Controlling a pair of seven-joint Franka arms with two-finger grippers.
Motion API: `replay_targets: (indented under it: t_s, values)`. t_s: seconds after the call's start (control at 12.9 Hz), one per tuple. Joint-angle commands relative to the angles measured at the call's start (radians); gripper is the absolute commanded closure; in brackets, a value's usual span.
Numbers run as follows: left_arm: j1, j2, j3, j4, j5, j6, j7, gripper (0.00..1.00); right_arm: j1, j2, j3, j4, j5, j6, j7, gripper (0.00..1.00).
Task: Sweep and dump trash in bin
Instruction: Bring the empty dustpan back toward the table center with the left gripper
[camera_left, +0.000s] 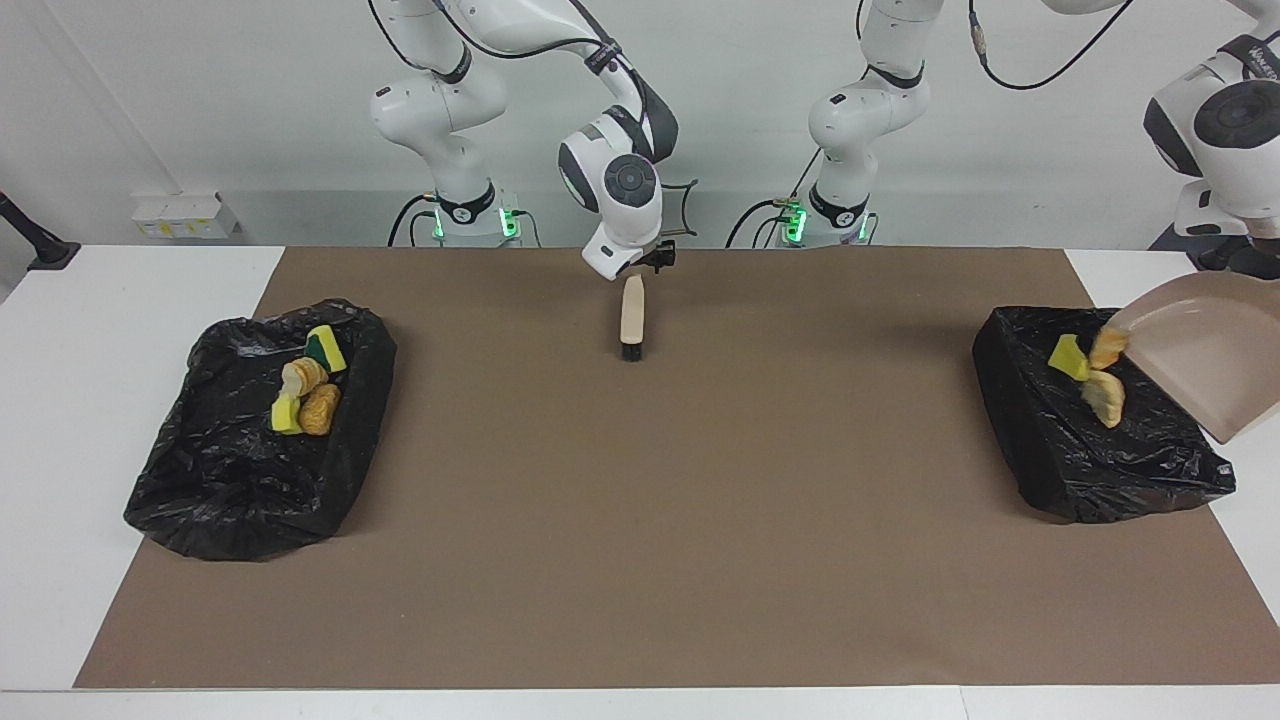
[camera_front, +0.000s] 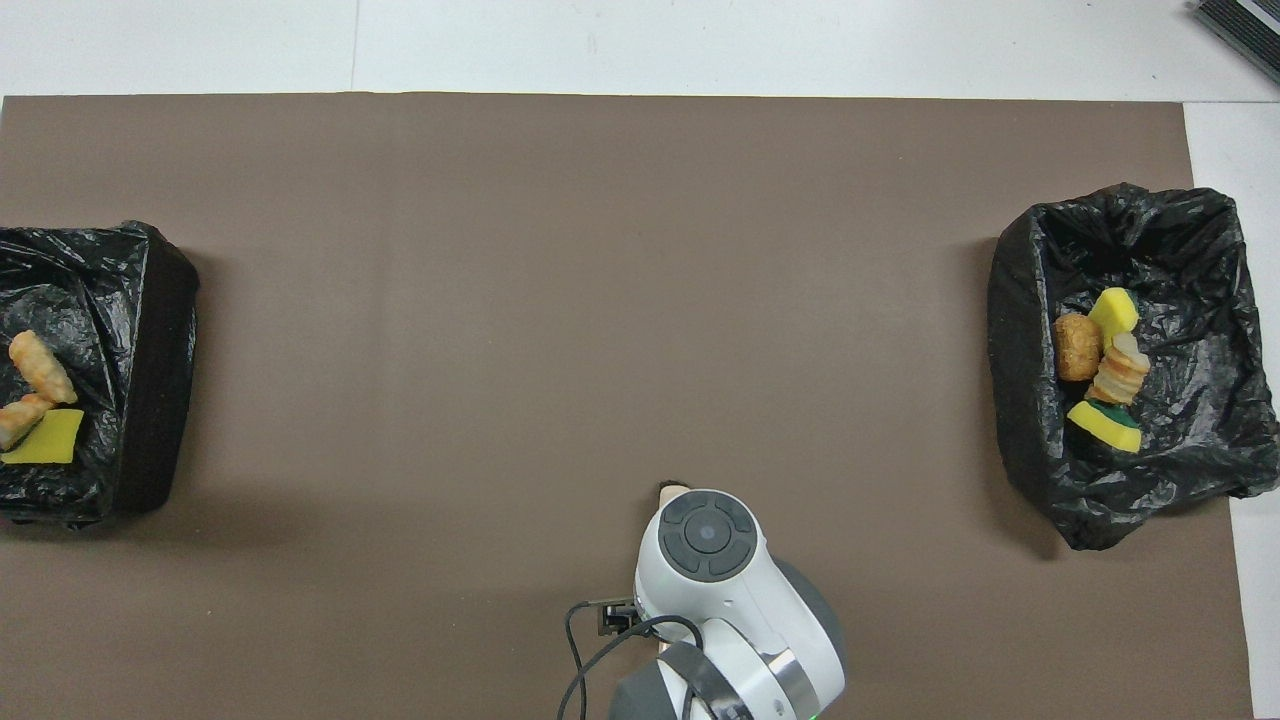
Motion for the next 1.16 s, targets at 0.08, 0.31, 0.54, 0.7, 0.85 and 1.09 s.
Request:
replay_targets:
  t_s: [0.08,0.31,0.54,0.7,0.85,1.09]
  values:
    - [-0.070,-0.034,0.005,0.003,0.158,-0.097,-0.038,1.00,-0.106,0.008,0.001,0.130,-0.104,-0.013,-0.008,0.00]
    - [-0.145,-0.048,-0.002,0.009,0.189,-0.197,-0.038,1.00,-0.166,-0.015,-0.001,0.207,-0.254,-0.016,-0.005,0.00]
    - [-0.200,-0.046,-0.005,0.013,0.169,-0.226,-0.048,1.00,-0.229,-0.023,-0.001,0.291,-0.362,-0.033,-0.008,0.00]
    - [-0.225,-0.040,-0.009,0.023,0.000,-0.251,-0.112,1.00,-0.254,-0.042,-0.002,0.340,-0.405,-0.065,-0.010,0.00]
    - [-0.233,-0.034,-0.009,0.028,-0.220,-0.262,-0.137,1.00,-0.306,-0.076,-0.001,0.394,-0.399,-0.120,-0.011,0.00]
    - [-0.332,-0.026,-0.011,0.026,-0.435,-0.344,-0.368,1.00,-0.375,-0.133,-0.007,0.456,-0.385,-0.223,-0.043,0.00]
